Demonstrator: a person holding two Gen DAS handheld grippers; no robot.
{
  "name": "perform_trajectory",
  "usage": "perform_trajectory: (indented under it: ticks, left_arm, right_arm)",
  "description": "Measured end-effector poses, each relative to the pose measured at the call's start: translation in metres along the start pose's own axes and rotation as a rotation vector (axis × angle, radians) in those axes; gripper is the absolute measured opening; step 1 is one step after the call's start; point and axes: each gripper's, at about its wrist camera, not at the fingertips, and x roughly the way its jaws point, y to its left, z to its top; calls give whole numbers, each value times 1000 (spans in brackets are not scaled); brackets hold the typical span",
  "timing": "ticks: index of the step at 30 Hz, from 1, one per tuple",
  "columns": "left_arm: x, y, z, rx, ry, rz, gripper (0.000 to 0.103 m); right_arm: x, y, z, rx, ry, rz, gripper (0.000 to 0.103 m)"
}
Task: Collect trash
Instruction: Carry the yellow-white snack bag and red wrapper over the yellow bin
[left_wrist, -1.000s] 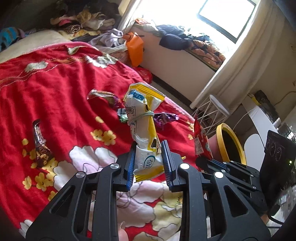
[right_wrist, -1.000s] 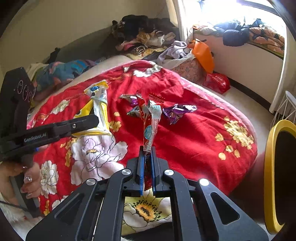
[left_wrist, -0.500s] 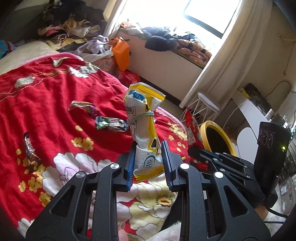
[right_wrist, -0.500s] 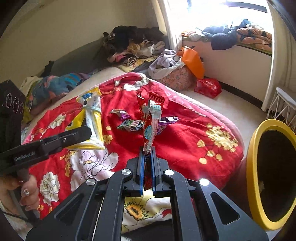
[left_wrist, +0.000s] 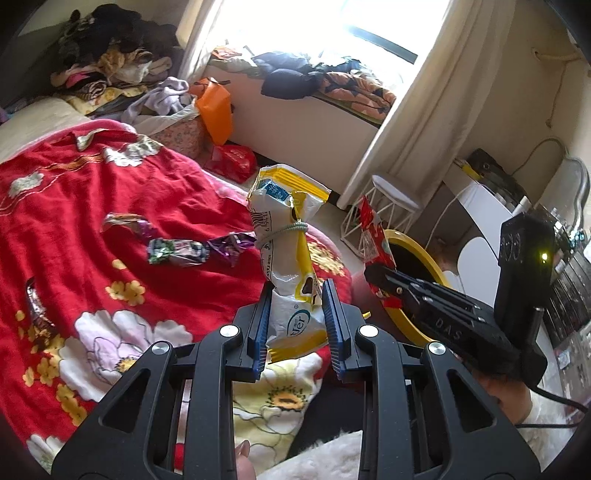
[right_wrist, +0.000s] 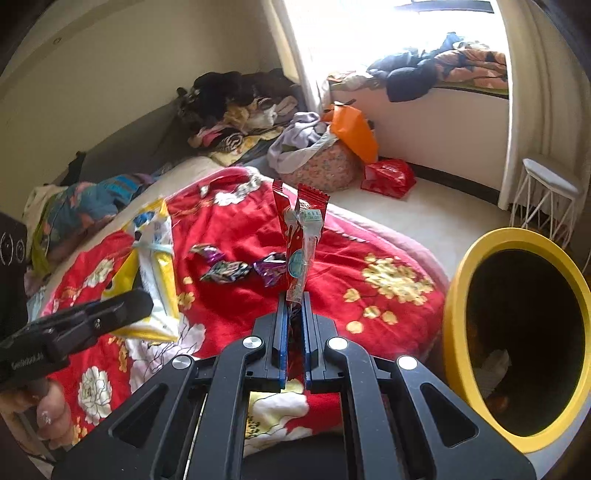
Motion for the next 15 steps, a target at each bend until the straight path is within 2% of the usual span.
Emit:
perform_trajectory:
  ticks: [15]
  left_arm:
    - [20,-45,3,62,17,-47,21]
  right_arm:
    - [-33,-45,3,102,-86,-53,6]
